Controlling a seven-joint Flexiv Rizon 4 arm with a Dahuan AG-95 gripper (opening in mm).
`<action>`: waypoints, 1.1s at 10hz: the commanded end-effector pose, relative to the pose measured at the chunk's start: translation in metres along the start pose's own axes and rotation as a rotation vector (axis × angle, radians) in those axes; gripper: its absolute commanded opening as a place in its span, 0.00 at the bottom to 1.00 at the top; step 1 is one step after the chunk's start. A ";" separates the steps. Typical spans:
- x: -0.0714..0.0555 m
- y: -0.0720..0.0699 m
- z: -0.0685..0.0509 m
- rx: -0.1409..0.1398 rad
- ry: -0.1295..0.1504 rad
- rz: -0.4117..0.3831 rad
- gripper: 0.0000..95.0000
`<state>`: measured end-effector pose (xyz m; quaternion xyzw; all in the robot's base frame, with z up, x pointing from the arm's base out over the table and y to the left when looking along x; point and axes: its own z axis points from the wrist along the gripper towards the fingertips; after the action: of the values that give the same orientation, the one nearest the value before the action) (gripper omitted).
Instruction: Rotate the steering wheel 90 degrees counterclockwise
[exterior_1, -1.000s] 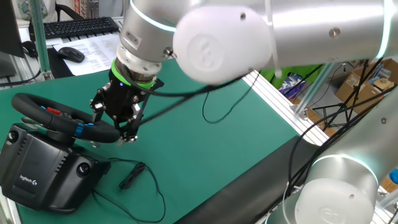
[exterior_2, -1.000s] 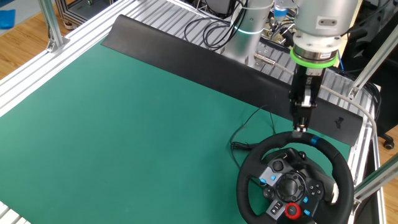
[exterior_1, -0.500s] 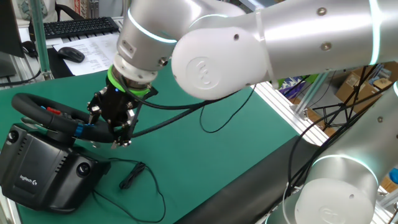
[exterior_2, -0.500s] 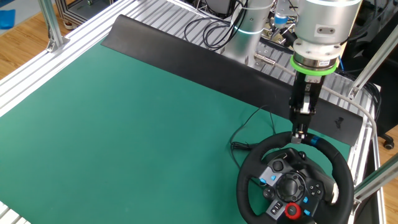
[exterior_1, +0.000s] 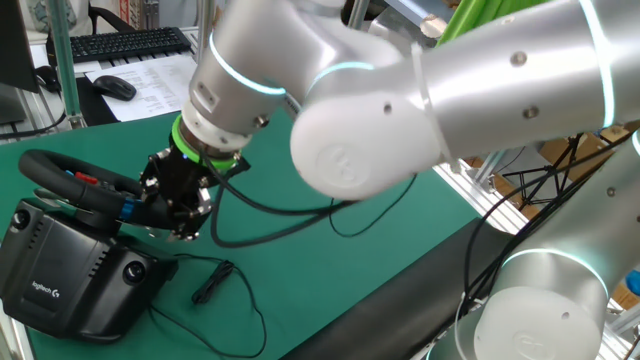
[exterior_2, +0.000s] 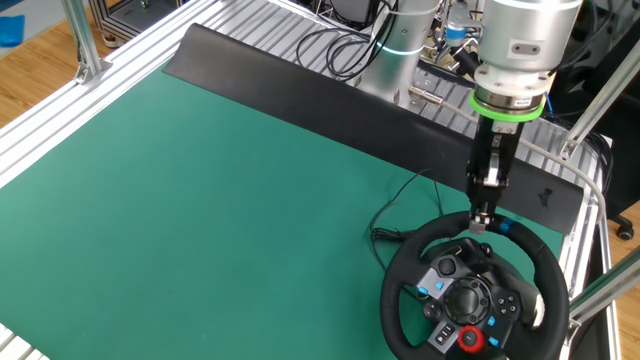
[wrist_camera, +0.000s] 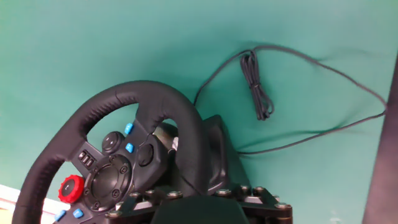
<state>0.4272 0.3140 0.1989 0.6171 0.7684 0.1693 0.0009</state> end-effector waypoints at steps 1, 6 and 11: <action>-0.004 0.005 -0.001 0.008 -0.002 -0.044 0.00; -0.012 0.016 0.001 -0.001 0.005 -0.084 0.00; -0.018 0.023 0.011 -0.006 -0.033 -0.129 0.00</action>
<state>0.4541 0.3029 0.1949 0.5680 0.8075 0.1574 0.0250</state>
